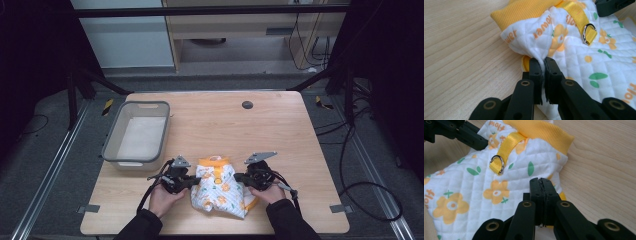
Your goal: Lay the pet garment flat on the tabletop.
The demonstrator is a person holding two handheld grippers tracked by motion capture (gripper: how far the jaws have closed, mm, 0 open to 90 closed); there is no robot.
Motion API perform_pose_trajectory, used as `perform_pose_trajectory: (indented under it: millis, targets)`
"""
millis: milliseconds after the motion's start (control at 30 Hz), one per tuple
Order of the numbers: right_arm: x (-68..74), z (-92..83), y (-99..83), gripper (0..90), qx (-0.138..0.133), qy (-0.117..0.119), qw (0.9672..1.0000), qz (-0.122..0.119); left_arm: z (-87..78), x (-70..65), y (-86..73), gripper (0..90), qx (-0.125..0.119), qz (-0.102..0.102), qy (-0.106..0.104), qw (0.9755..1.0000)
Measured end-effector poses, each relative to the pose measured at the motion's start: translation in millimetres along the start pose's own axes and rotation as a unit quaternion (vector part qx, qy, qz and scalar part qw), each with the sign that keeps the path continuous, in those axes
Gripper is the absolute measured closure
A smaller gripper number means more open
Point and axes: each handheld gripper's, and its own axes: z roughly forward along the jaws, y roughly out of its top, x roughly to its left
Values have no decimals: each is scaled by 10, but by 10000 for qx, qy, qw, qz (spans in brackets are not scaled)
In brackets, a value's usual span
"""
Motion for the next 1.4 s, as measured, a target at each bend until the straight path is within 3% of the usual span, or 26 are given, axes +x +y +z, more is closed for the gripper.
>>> perform_pose_trajectory:
  millis: [233, 400, 500, 700, 767, 800, 867, 900, 933, 967, 1000, 1033, 1067, 1100, 1133, 1167, 1200, 1233, 1267, 1367, 1400]
  targets:
    - [-30, -222, 25, 897, -350, 187, 9992, 97, -167, -41, 18, 864, -283, 28, -103, 9995]
    - [-10, -351, 46, 898, -535, 257, 9982, 28, -302, -118, 52, 866, -550, 171, -70, 9983]
    - [44, -534, 73, 897, -741, 288, 9968, -78, -475, -220, 118, 867, -857, 290, -158, 9958]
    - [131, -743, 178, 897, -1160, 316, 9927, -117, -671, -331, 295, 867, -1088, 511, -149, 9926]
    - [125, -765, 299, 896, -1362, 122, 9905, -143, -731, -341, 468, 866, -1250, 605, 53, 9903]
    - [100, -756, 347, 895, -1436, 57, 9896, -110, -731, -341, 468, 865, -1250, 605, 53, 9903]
    - [13, -710, 442, 894, -1620, -149, 9867, 30, -727, -303, 597, 861, -1345, 608, 261, 9887]
    - [-41, -670, 486, 893, -1722, -264, 9846, 109, -671, -229, 720, 860, -1465, 544, 531, 9863]
    - [-41, -670, 486, 893, -1722, -264, 9846, 109, -671, -229, 720, 857, -1465, 544, 531, 9863]
    - [-164, -540, 559, 892, -1918, -725, 9785, 230, -606, -164, 783, 855, -1560, 435, 690, 9844]
    - [-164, -540, 559, 892, -1918, -725, 9785, 230, -559, -118, 817, 855, -1604, 360, 774, 9834]
    - [-259, -391, 587, 881, -2023, -1176, 9718, 280, -412, 11, 881, 812, -1763, 62, 1010, 9791]
    - [-286, -335, 592, 869, -2019, -1337, 9698, 281, -338, 79, 898, 740, -1842, -70, 1179, 9758]
    - [-314, -265, 594, 823, -1958, -1511, 9684, 310, -274, 153, 905, 642, -1874, -202, 1259, 9740]
    - [-343, -207, 593, 772, -1877, -1648, 9678, 313, -225, 225, 906, 557, -1803, -391, 1226, 9752]
    - [-343, -207, 593, 772, -1877, -1648, 9678, 313, -225, 225, 906, 542, -1803, -391, 1226, 9752]
    - [-380, -162, 565, 731, -1735, -1810, 9678, 230, -209, 320, 867, 512, -1661, -620, 1087, 9781]
    - [-380, -162, 565, 731, -1735, -1810, 9678, 230, -209, 320, 867, 477, -1661, -620, 1087, 9781]
    - [-393, -217, 514, 689, -1729, -1851, 9672, 197, -254, 322, 791, 452, -1723, -506, 1203, 9764]
    - [-404, -309, 459, 672, -1729, -1784, 9684, 219, -335, 317, 701, 406, -1638, -392, 1223, 9781]
    - [-402, -431, 382, 638, -1696, -1746, 9698, 178, -405, 299, 619, 374, -1585, -222, 1292, 9786]
